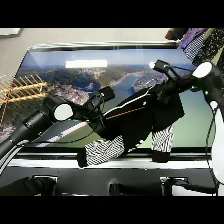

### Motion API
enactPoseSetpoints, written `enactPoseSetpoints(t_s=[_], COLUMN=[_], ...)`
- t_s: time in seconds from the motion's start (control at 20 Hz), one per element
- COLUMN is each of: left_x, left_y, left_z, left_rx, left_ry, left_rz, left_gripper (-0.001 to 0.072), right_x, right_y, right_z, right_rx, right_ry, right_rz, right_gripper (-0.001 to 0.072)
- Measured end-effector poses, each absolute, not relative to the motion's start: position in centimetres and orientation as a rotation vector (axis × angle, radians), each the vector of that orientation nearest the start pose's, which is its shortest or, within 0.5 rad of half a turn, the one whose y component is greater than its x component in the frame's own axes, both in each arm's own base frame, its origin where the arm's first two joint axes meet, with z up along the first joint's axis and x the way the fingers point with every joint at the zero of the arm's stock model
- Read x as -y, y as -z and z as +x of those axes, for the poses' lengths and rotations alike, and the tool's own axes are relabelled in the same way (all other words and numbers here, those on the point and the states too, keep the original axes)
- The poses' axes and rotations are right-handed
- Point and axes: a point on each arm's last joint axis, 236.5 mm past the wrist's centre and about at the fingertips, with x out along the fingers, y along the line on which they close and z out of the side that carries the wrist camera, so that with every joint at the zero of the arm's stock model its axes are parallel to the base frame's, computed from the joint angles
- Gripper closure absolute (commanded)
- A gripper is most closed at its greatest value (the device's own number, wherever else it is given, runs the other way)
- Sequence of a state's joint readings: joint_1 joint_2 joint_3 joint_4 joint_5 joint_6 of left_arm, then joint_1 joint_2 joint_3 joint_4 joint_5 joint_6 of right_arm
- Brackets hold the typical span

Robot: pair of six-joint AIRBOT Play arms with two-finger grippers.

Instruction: Fold the clothes and pants, and hang the long-sleeved shirts on hangers.

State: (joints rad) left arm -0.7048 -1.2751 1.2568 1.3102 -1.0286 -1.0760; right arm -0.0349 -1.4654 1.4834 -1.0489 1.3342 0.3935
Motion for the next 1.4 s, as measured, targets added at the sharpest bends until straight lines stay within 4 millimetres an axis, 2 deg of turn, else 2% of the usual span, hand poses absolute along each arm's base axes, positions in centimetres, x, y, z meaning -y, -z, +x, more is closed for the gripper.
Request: enactPoseSetpoints(t_s=[0.1,0.15,0.2,0.35,0.4,0.45,0.55,0.6,0.8,1.0,1.1,1.15,1.25,1.4], left_x=[32.0,31.9,31.9,31.8,31.9,32.0,32.4,32.4,31.5,27.7,25.3,24.8,26.2,31.2], left_y=[-6.4,-6.4,-6.3,-6.2,-6.2,-6.3,-6.7,-6.8,-7.4,-7.7,-7.6,-7.5,-7.6,-8.0], left_z=[29.6,29.6,29.5,29.5,29.6,29.7,30.0,30.4,32.7,35.5,36.5,36.6,36.3,36.0], left_rx=[-0.886,-0.888,-0.89,-0.894,-0.892,-0.884,-0.871,-0.873,-0.898,-0.977,-1.037,-1.068,-1.109,-1.129], left_ry=[1.026,1.026,1.026,1.026,1.026,1.023,1.011,0.989,0.836,0.623,0.505,0.47,0.472,0.539], left_rz=[0.559,0.562,0.563,0.567,0.566,0.562,0.526,0.503,0.339,0.11,-0.032,-0.112,-0.284,-0.503], left_gripper=[0.067,0.067,0.067,0.0646,0.0582,0.0471,0.0184,0.0077,0.0073,0.0072,0.0082,0.0089,0.0092,0.0099], right_x=[-10.5,-10.7,-10.9,-11.2,-11.2,-11.2,-11.2,-10.5,-8.3,-6.2,-5.2,-4.8,-4.4,-4.1], right_y=[-6.0,-5.8,-5.7,-6.0,-6.5,-7.0,-8.4,-8.9,-12.1,-15.3,-16.9,-17.6,-18.6,-19.0], right_z=[42.5,42.2,42.1,41.4,41.0,40.7,39.5,39.5,38.8,38.1,37.9,37.7,37.2,36.4], right_rx=[-0.885,-0.888,-0.886,-0.881,-0.874,-0.868,-0.864,-0.868,-0.868,-0.856,-0.842,-0.833,-0.826,-0.842], right_ry=[-1.03,-1.052,-1.065,-1.101,-1.11,-1.113,-1.118,-1.082,-0.935,-0.77,-0.684,-0.648,-0.612,-0.588], right_rz=[-0.547,-0.547,-0.546,-0.548,-0.56,-0.568,-0.595,-0.616,-0.674,-0.696,-0.69,-0.685,-0.675,-0.652], right_gripper=[0.0572,0.0609,0.0678,0.0679,0.068,0.0681,0.0682,0.0682,0.0682,0.0682,0.0682,0.0682,0.0682,0.0681])
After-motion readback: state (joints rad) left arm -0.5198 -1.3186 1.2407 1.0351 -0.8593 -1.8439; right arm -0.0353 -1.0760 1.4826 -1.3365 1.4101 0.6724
